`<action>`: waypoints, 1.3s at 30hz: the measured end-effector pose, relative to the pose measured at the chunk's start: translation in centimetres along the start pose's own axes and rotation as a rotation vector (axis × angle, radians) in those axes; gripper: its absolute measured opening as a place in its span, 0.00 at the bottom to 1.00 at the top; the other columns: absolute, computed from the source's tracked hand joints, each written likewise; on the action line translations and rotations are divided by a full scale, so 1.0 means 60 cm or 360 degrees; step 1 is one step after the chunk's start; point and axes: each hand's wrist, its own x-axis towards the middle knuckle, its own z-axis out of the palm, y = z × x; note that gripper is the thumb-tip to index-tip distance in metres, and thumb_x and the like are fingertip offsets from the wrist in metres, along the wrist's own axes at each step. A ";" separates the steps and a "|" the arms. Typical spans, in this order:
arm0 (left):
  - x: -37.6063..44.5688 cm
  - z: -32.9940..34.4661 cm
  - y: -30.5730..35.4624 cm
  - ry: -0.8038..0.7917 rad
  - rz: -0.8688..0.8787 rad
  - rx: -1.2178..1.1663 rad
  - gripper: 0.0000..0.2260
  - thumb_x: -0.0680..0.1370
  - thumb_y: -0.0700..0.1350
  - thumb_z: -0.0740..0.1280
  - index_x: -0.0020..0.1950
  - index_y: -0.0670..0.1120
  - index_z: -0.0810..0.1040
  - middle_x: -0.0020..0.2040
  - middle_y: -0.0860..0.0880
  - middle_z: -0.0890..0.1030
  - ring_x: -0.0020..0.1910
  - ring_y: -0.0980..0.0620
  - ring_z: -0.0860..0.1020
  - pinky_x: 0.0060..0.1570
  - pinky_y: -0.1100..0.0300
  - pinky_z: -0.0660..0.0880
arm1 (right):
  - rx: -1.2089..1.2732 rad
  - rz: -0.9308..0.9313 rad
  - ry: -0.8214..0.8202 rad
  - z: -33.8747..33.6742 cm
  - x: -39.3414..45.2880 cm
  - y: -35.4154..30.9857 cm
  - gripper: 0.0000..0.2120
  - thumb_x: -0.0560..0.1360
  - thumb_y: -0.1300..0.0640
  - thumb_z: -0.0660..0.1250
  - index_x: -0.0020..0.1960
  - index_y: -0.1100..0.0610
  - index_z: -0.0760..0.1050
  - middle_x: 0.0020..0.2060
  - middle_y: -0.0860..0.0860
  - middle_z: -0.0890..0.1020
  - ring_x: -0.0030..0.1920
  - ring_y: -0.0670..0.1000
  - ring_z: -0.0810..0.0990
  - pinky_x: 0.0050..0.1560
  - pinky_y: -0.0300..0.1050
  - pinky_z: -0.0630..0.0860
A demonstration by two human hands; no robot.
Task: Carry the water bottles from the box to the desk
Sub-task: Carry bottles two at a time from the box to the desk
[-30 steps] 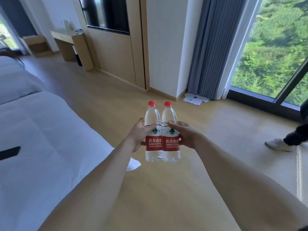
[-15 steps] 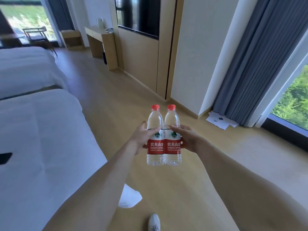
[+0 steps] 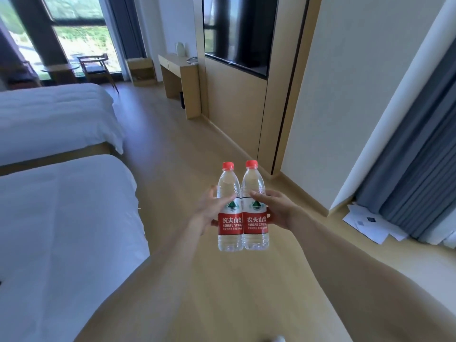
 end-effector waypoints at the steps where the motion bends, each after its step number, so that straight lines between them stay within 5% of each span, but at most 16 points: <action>1: 0.027 -0.004 0.008 0.0027 0.0001 -0.0004 0.19 0.75 0.55 0.75 0.62 0.53 0.75 0.56 0.47 0.84 0.52 0.44 0.85 0.54 0.39 0.81 | -0.0007 -0.0005 -0.0029 -0.006 0.032 -0.011 0.25 0.74 0.50 0.73 0.64 0.63 0.76 0.58 0.63 0.82 0.56 0.64 0.82 0.60 0.62 0.78; 7: 0.215 -0.039 0.055 0.0185 0.0005 -0.0050 0.19 0.75 0.54 0.75 0.62 0.53 0.75 0.58 0.47 0.83 0.53 0.43 0.84 0.54 0.38 0.80 | -0.0021 -0.0045 -0.0222 -0.050 0.256 -0.078 0.22 0.77 0.51 0.71 0.66 0.63 0.75 0.60 0.64 0.81 0.60 0.67 0.79 0.64 0.67 0.74; 13: 0.410 -0.083 0.118 0.0397 -0.0037 -0.0087 0.18 0.73 0.53 0.76 0.60 0.56 0.76 0.58 0.48 0.83 0.52 0.43 0.84 0.51 0.39 0.81 | -0.0061 -0.0014 -0.0403 -0.079 0.486 -0.173 0.21 0.77 0.51 0.70 0.66 0.62 0.75 0.59 0.62 0.82 0.54 0.60 0.82 0.58 0.60 0.77; 18: 0.542 -0.128 0.171 0.0542 -0.0023 -0.0150 0.21 0.66 0.58 0.77 0.56 0.60 0.76 0.55 0.52 0.83 0.48 0.47 0.86 0.50 0.42 0.82 | -0.0113 -0.0002 -0.0551 -0.082 0.658 -0.245 0.22 0.77 0.50 0.70 0.65 0.63 0.75 0.58 0.63 0.82 0.54 0.61 0.82 0.61 0.63 0.76; 24: 0.687 -0.204 0.207 0.0610 0.0036 -0.0221 0.21 0.67 0.58 0.78 0.57 0.60 0.77 0.49 0.55 0.86 0.44 0.51 0.87 0.44 0.49 0.82 | -0.0098 0.0008 -0.0722 -0.062 0.842 -0.309 0.26 0.72 0.47 0.73 0.63 0.62 0.76 0.54 0.60 0.85 0.49 0.58 0.85 0.46 0.52 0.80; 32: 0.929 -0.368 0.233 0.0564 0.0079 -0.0250 0.21 0.69 0.57 0.78 0.59 0.59 0.77 0.50 0.52 0.87 0.46 0.47 0.87 0.43 0.49 0.82 | -0.0117 0.0000 -0.0699 0.001 1.115 -0.383 0.25 0.76 0.51 0.71 0.67 0.64 0.73 0.58 0.62 0.83 0.58 0.64 0.82 0.61 0.63 0.77; 39: 1.163 -0.550 0.313 0.0512 0.0015 -0.0296 0.18 0.72 0.53 0.77 0.59 0.56 0.77 0.49 0.50 0.87 0.46 0.45 0.87 0.46 0.46 0.83 | -0.0075 -0.0021 -0.0610 0.084 1.345 -0.497 0.30 0.72 0.49 0.74 0.68 0.62 0.72 0.59 0.61 0.82 0.58 0.63 0.82 0.59 0.60 0.79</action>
